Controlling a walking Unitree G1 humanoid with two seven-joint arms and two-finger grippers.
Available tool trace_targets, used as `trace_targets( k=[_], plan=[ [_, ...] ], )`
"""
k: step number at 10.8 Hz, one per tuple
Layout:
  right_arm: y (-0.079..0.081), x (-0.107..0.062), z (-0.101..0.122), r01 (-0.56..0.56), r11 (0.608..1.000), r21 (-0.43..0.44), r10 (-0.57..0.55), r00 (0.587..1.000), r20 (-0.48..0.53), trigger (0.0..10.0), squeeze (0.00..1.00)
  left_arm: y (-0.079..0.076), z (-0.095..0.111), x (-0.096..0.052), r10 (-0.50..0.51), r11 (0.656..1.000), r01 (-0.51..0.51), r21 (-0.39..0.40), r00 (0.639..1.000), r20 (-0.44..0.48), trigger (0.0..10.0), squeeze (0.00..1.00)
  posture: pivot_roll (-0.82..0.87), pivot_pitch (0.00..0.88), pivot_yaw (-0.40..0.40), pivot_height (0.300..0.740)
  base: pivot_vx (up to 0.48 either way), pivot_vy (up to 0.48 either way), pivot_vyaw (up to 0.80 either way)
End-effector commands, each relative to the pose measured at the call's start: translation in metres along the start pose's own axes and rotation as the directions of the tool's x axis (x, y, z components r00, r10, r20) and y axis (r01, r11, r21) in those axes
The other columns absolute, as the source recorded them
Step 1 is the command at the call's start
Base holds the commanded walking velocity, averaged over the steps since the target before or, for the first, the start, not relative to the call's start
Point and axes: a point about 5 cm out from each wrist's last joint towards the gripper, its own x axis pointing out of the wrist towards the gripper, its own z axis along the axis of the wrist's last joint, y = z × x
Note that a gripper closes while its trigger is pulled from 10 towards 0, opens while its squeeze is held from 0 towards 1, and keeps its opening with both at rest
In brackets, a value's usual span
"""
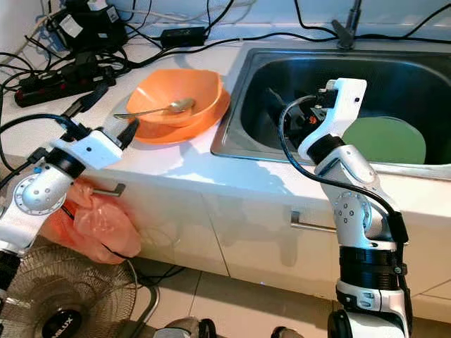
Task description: Kitchen organization
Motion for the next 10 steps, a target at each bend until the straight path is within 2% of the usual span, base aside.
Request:
trace_targets(
  k=[1, 4, 5, 6, 7, 8, 10],
  plan=[
    [0.004, 0.003, 0.004, -0.017, 1.000, -0.004, 0.017, 1.000, 0.019, 10.0, 0.00, 0.002, -0.008, -0.005, -0.017, 0.999, 0.018, 0.030, 0.999, -0.029, 10.0, 1.00, 0.13, 0.090, 0.126, 0.740, 0.000, 0.000, 0.00],
    [0.004, 0.002, 0.003, -0.016, 1.000, -0.002, 0.016, 1.000, 0.015, 10.0, 0.00, 0.004, -0.020, -0.003, -0.057, 0.995, 0.064, 0.083, 0.995, -0.082, 10.0, 1.00, 0.13, 0.095, 0.121, 0.740, 0.000, 0.000, 0.00],
    [0.004, 0.003, 0.003, -0.018, 1.000, -0.002, 0.018, 1.000, 0.015, 10.0, 0.00, 0.003, -0.020, 0.001, -0.064, 0.991, 0.074, 0.110, 0.994, -0.084, 10.0, 0.76, 0.13, 0.096, 0.120, 0.740, 0.000, 0.000, 0.00],
    [0.005, 0.003, 0.003, -0.018, 1.000, -0.002, 0.018, 1.000, 0.015, 10.0, 0.00, 0.003, -0.019, 0.004, -0.070, 0.991, 0.078, 0.107, 0.995, -0.077, 10.0, 0.00, 0.12, 0.098, 0.122, 0.740, 0.000, 0.000, 0.00],
    [0.004, 0.003, 0.003, -0.016, 1.000, -0.003, 0.016, 1.000, 0.014, 10.0, 0.00, 0.002, -0.019, 0.007, -0.090, 0.990, 0.097, 0.105, 0.993, -0.072, 8.7, 0.00, 0.12, 0.098, 0.122, 0.740, 0.000, 0.000, 0.00],
    [0.004, 0.003, 0.004, -0.013, 1.000, -0.003, 0.013, 1.000, 0.015, 10.0, 0.00, 0.001, -0.019, 0.011, -0.109, 0.987, 0.116, 0.109, 0.992, -0.063, 0.0, 0.00, 0.11, 0.100, 0.125, 0.740, 0.000, 0.000, 0.00],
    [0.004, 0.001, 0.004, -0.007, 1.000, -0.004, 0.007, 1.000, 0.017, 10.0, 0.00, 0.004, -0.020, 0.014, -0.117, 0.985, 0.124, 0.116, 0.991, -0.068, 0.0, 0.00, 0.11, 0.101, 0.128, 0.740, 0.000, 0.000, 0.00]
  ],
)
